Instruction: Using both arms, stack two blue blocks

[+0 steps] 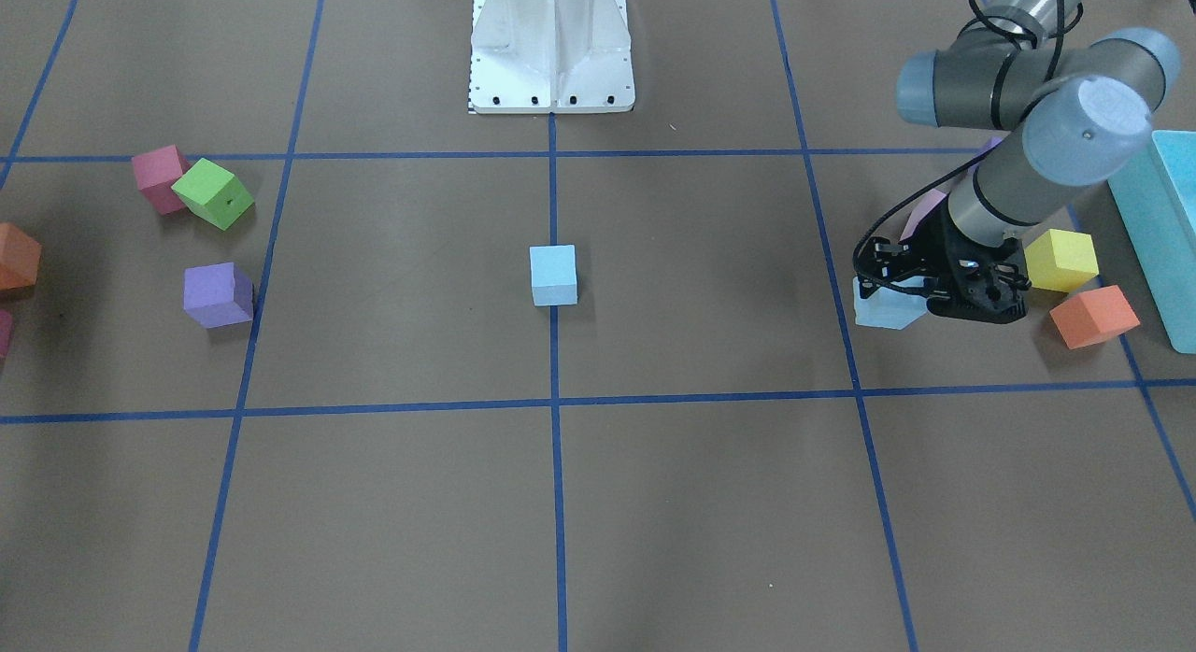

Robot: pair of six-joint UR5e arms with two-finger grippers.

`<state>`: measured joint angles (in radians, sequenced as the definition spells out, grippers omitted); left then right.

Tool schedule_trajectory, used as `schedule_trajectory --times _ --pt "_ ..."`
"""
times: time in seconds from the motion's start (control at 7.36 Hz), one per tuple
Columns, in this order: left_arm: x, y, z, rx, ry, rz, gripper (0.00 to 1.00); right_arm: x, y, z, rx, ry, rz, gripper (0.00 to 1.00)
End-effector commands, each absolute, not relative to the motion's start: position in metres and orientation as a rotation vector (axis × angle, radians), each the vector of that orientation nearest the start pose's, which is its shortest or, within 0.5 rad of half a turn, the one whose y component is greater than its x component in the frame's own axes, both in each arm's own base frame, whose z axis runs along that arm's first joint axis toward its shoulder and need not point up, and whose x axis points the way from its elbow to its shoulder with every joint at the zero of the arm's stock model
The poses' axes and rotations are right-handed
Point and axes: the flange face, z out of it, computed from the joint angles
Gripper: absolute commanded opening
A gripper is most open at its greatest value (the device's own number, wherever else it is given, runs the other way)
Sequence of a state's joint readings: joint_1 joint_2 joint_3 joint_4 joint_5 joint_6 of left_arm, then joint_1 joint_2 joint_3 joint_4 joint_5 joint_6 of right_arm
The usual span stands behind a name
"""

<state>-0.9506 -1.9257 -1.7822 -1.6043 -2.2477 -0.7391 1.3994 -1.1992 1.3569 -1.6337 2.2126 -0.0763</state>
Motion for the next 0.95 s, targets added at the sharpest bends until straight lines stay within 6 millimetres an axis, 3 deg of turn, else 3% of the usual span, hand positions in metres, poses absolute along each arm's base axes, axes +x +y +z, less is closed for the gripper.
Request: schedule_trajectory --times 0.0,0.14,0.41,0.54,0.82 --pt "0.343 -0.516 0.276 -0.019 0.926 0.005 0.67 -0.025 -0.648 0.576 0.058 -0.645 -0.262 1.00" --pt "0.369 -0.506 0.251 -0.046 0.940 -0.010 0.67 -0.023 -0.648 0.578 0.057 -0.645 -0.260 1.00" --pt "0.393 -0.498 0.211 -0.073 0.950 -0.014 0.67 -0.017 -0.646 0.582 0.053 -0.644 -0.249 1.00" --pt "0.420 -0.487 0.194 -0.079 0.947 -0.023 0.67 -0.013 -0.645 0.584 0.051 -0.645 -0.243 1.00" --pt "0.457 -0.487 0.162 -0.065 0.935 -0.058 0.67 -0.010 -0.638 0.594 0.060 -0.645 -0.242 1.00"
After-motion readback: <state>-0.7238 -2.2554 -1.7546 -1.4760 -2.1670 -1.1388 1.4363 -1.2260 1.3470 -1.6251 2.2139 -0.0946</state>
